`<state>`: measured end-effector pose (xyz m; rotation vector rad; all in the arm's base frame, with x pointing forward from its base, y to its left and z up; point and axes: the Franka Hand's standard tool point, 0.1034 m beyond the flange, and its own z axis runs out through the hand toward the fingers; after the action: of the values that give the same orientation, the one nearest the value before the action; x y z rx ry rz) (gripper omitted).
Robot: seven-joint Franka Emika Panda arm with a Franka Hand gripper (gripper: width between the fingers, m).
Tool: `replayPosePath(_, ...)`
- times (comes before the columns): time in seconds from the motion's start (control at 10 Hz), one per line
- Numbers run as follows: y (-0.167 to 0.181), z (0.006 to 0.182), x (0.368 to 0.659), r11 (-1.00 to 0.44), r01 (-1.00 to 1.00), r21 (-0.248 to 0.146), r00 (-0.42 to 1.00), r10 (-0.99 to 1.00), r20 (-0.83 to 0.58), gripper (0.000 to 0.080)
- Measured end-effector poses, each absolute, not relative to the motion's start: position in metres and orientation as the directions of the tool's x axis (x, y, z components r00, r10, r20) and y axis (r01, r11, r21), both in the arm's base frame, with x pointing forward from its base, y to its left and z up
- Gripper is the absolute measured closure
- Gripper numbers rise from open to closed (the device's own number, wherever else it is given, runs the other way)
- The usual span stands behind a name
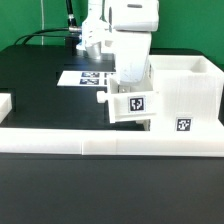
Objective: Assemble drawer
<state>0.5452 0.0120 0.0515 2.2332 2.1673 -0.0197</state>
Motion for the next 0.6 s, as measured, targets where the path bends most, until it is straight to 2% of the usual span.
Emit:
replayPosePath(0.2, 0.011, 0.052, 0.546, -0.029, 1.0, 0.01, 0.029, 0.999, -0.03, 0.0755)
replayPosePath(0.3, 0.01, 0.054, 0.547, -0.031, 1.0, 0.004, 0.031, 0.999, -0.034, 0.058)
replayPosePath(0.4, 0.01, 0.057, 0.55, -0.031, 0.999, 0.007, 0.031, 0.999, -0.035, 0.0444)
replayPosePath(0.5, 0.01, 0.061, 0.552, -0.032, 0.999, 0.006, 0.032, 0.999, -0.038, 0.0444)
replayPosePath(0.6, 0.008, 0.07, 0.554, -0.034, 0.999, 0.003, 0.034, 0.998, -0.044, 0.0271)
